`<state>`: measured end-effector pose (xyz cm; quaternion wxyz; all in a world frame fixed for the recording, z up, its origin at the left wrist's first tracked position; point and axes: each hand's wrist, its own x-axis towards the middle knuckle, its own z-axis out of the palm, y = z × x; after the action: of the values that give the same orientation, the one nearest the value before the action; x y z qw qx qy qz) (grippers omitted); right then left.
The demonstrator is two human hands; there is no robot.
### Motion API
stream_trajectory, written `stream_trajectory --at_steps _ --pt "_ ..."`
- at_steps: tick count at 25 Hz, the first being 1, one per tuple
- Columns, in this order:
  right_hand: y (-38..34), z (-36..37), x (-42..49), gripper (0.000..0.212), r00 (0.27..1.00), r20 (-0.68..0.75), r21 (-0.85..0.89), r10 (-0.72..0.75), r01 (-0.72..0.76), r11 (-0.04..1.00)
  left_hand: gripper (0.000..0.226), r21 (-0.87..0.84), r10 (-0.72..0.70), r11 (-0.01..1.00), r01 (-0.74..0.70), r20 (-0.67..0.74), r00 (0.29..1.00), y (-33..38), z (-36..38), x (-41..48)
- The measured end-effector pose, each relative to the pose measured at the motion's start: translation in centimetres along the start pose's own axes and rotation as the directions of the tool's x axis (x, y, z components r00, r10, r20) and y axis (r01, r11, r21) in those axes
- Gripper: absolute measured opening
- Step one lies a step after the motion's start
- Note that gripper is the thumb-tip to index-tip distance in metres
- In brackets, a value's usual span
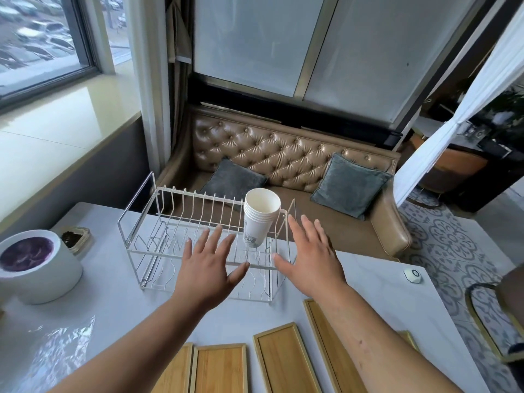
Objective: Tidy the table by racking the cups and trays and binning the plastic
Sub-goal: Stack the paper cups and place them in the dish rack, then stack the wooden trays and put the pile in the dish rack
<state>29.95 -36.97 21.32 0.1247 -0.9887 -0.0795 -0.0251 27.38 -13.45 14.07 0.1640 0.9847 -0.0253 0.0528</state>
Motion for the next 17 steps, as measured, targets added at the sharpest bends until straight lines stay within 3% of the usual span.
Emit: stream_trajectory --at_steps 5,11,17 --pt "7.3 2.2 -8.5 0.089 0.999 0.034 -0.031 0.041 -0.040 0.999 0.081 -0.075 0.063 0.995 -0.065 -0.036 0.997 4.5 3.7 -7.1" --pt "21.9 5.5 -19.7 0.090 0.960 0.173 -0.090 0.218 -0.205 0.975 0.092 0.020 0.081 0.996 -0.087 0.203 0.976 13.0 10.0 -12.6" --pt "36.0 5.5 -28.4 0.092 0.921 0.230 -0.070 0.313 -0.306 0.950 0.096 0.110 0.107 0.983 -0.145 0.302 0.947 26.1 15.7 -14.4"
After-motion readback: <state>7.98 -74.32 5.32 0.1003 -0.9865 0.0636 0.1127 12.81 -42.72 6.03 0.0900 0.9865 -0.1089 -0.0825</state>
